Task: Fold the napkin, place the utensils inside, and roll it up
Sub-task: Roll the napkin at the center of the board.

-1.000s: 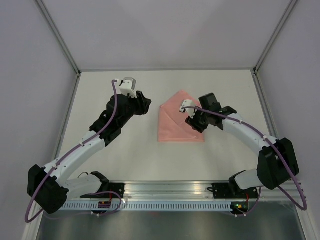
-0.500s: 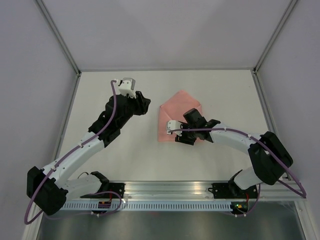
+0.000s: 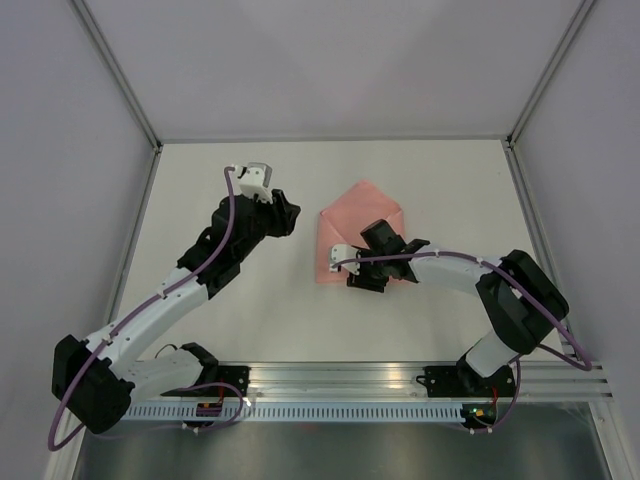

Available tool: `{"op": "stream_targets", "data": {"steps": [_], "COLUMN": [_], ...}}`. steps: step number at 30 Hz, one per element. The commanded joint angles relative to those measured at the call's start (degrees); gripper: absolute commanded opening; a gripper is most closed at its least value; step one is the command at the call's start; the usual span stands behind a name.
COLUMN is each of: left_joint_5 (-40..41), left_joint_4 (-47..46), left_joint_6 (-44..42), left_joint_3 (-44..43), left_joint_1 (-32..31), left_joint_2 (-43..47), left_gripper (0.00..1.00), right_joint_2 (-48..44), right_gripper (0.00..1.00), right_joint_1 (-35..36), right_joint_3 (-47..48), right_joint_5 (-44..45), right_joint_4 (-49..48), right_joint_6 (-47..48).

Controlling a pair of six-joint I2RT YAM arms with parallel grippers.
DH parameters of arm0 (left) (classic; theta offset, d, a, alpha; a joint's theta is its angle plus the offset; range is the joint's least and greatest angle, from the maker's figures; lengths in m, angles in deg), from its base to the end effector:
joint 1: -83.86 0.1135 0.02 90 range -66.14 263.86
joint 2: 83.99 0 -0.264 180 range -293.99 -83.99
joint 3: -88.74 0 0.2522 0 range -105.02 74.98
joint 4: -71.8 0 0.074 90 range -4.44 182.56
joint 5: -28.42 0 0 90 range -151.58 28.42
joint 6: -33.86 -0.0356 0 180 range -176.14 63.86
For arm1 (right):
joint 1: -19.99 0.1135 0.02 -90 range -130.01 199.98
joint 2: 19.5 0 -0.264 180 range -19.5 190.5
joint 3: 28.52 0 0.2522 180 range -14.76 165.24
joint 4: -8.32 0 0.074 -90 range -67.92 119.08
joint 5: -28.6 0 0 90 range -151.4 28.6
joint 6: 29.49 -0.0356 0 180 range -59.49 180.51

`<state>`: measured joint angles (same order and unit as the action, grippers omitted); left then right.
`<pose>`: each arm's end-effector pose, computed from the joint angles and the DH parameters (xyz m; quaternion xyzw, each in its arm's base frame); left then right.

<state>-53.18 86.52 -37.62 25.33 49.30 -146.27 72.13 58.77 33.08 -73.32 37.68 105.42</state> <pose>0.2134 -0.1407 0.3265 0.0645 0.7823 -0.2241 0.5775 0.2303 0.1944 0.1575 -0.6604 0.6964 0.0860 0.2675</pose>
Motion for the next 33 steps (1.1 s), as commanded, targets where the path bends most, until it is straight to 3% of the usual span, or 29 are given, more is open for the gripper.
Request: {"op": "stream_targets", "data": {"steps": [1, 13, 19, 20, 26, 33], "left_joint_5": [-1.81, -4.97, -6.29, -6.56, -8.14, -4.46], "left_joint_4": [-0.60, -2.53, -3.50, -3.76, -7.80, -16.85], "left_joint_6": [-2.35, -3.49, -3.14, -3.06, -2.62, -5.42], "left_joint_3": [0.87, 4.29, 5.79, 6.05, 9.13, 16.94], "left_joint_1": [0.11, 0.11, 0.11, 0.11, -0.06, -4.36], "left_joint_2": [0.14, -0.12, 0.41, 0.49, 2.16, 6.99], "left_gripper": [0.50, 0.51, 0.51, 0.51, 0.49, 0.47], "right_joint_2": [1.70, 5.83, 8.12, 8.38, 10.23, 13.48], "right_gripper": [0.60, 0.49, 0.39, 0.33, 0.22, 0.20], "right_joint_1": [0.24, -1.25, -2.22, -2.66, -4.15, -7.93], "right_joint_3": [0.95, 1.65, 1.91, 1.91, 2.44, 6.47], "right_joint_5": [-1.61, -4.69, -5.65, -5.83, -7.76, -13.03], "right_joint_4": [-1.71, 4.35, 6.81, 7.08, 10.15, 16.21], "right_joint_6": [0.97, 3.26, 4.14, 4.31, 4.75, 6.16]}}
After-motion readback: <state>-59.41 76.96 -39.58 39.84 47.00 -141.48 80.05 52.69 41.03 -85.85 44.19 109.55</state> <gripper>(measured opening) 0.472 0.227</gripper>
